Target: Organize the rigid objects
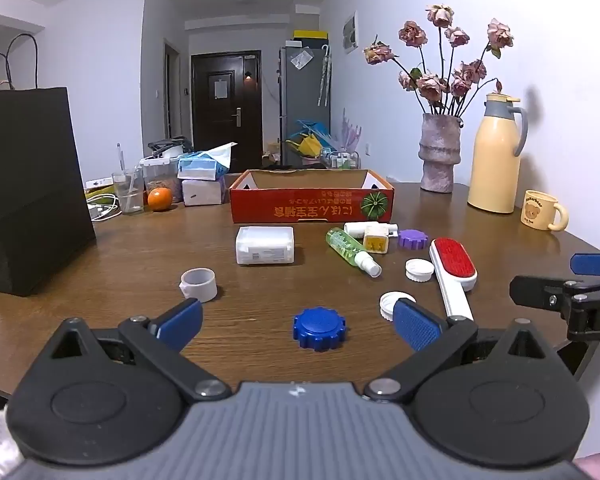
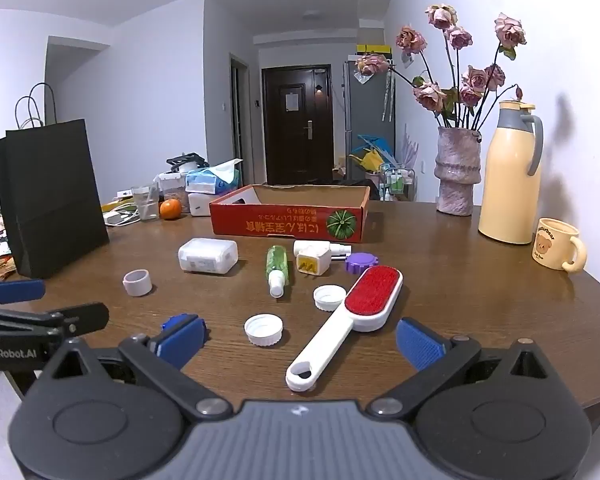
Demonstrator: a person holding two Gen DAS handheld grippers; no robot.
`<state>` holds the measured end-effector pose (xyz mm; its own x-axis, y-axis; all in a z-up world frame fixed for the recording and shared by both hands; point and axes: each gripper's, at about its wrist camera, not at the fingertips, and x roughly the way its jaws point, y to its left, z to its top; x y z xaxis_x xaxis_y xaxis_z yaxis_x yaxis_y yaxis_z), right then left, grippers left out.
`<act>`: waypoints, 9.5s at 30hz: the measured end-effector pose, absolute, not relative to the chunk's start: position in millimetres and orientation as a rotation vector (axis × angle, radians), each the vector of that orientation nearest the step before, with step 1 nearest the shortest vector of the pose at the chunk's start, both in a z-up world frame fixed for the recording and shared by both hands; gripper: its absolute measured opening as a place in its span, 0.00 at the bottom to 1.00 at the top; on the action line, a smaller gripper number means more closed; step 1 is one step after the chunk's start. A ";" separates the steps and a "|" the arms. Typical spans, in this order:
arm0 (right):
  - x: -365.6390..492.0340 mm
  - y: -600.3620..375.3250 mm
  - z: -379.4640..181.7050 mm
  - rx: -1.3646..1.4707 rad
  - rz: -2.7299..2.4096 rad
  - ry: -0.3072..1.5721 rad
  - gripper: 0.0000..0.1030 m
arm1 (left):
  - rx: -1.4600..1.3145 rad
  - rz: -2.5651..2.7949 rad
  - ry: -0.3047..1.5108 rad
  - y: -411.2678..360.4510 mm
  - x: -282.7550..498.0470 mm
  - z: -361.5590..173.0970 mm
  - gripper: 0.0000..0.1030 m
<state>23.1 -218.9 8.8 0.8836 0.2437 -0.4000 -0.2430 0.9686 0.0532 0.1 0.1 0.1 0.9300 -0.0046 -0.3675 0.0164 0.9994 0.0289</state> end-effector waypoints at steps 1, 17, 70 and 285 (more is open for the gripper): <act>23.1 -218.3 9.0 -0.005 0.253 0.418 1.00 | 0.030 -0.012 0.378 -0.3 -0.2 0.1 1.00; 19.2 -216.6 7.7 -0.011 0.257 0.429 1.00 | 0.008 -0.010 0.388 11.8 -1.4 1.6 1.00; 22.6 -213.8 7.8 -0.016 0.254 0.432 1.00 | -0.004 -0.008 0.387 13.1 1.0 4.3 1.00; 302.8 -126.1 -5.9 -0.048 0.292 0.654 0.38 | 0.025 -0.089 0.565 42.7 299.7 14.3 0.52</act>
<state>302.8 -126.1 -5.9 0.7542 0.2524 -0.6062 -0.2822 0.9582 0.0478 299.7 42.7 14.3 0.8410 -0.0772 -0.5355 0.0908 0.9959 -0.0010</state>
